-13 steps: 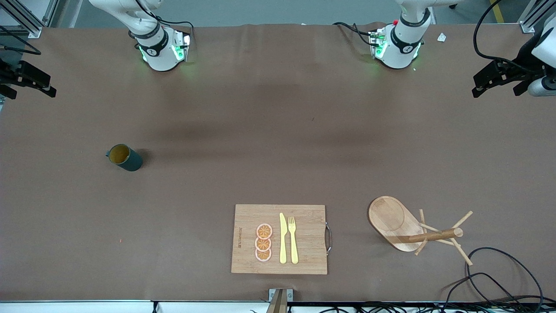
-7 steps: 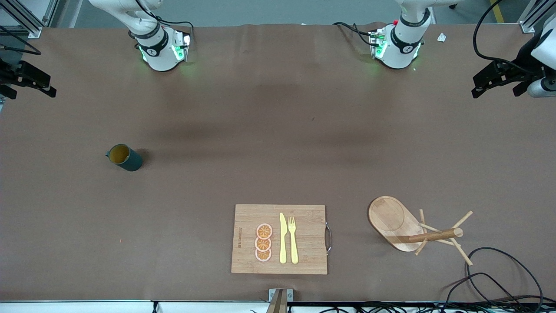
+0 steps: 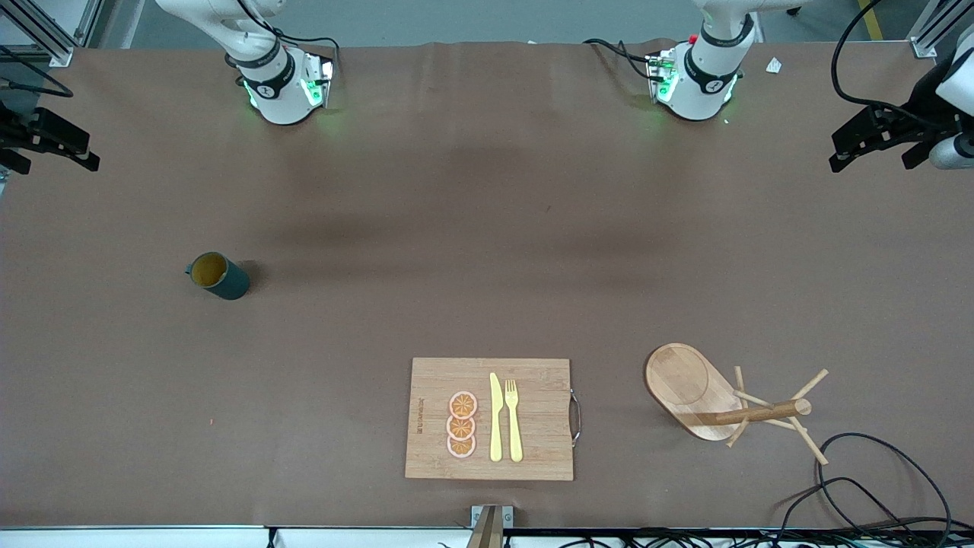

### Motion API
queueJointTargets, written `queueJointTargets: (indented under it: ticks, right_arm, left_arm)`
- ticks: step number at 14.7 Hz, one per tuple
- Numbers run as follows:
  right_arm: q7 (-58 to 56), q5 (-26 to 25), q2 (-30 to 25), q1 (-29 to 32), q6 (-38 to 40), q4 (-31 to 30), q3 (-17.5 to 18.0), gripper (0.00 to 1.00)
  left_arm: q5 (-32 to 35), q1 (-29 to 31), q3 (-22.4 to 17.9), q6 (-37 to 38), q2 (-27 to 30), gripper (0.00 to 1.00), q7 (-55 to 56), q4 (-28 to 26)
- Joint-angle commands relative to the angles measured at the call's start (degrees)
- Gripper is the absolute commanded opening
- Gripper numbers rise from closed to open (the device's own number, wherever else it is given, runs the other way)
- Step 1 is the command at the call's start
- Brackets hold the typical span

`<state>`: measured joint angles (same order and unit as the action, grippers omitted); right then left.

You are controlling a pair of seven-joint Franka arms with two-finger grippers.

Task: Pass cup and hang on rack
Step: 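Move the right gripper down toward the teal mug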

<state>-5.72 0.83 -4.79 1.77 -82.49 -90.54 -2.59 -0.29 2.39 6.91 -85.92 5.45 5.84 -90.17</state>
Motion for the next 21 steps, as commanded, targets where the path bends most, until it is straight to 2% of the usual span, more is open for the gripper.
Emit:
queueJointTargets:
  ticks: [1, 8, 11, 13, 15, 21]
  right_arm:
    - [-0.17, -0.65, 1.89, 0.86, -0.48, 0.19, 0.48, 1.00]
    - [-0.61, -0.47, 14.18, 1.13, -3.02, 3.70, 0.40, 1.00]
    - [-5.85, -0.04, 17.88, 2.09, -7.33, 1.87, 0.40, 1.00]
    - [-8.86, 0.05, 19.29, 3.14, -12.23, -1.28, 0.40, 1.00]
    - [-12.63, 0.23, 19.30, 3.85, -17.85, -6.98, 0.48, 1.00]
    - [-31.44, 0.32, 20.43, 6.66, -33.42, -19.48, 0.48, 1.00]
  left_arm:
    - [-0.68, 0.42, 0.03, 0.84, -1.15, 1.00, -0.48, 1.93]
    - [-0.76, 0.16, 0.03, 0.93, -1.23, 1.00, -0.57, 1.23]
    - [-0.94, 0.16, 0.03, 1.10, -1.23, 1.00, -0.48, 1.14]
    - [-1.03, 0.16, 0.03, 1.10, -1.23, 1.00, -0.48, 1.14]
    - [-1.03, 0.25, 0.03, 1.10, -1.23, 1.00, -0.39, 1.14]
    - [-1.03, 0.25, 0.03, 0.93, -1.23, 1.00, -0.30, 0.52]
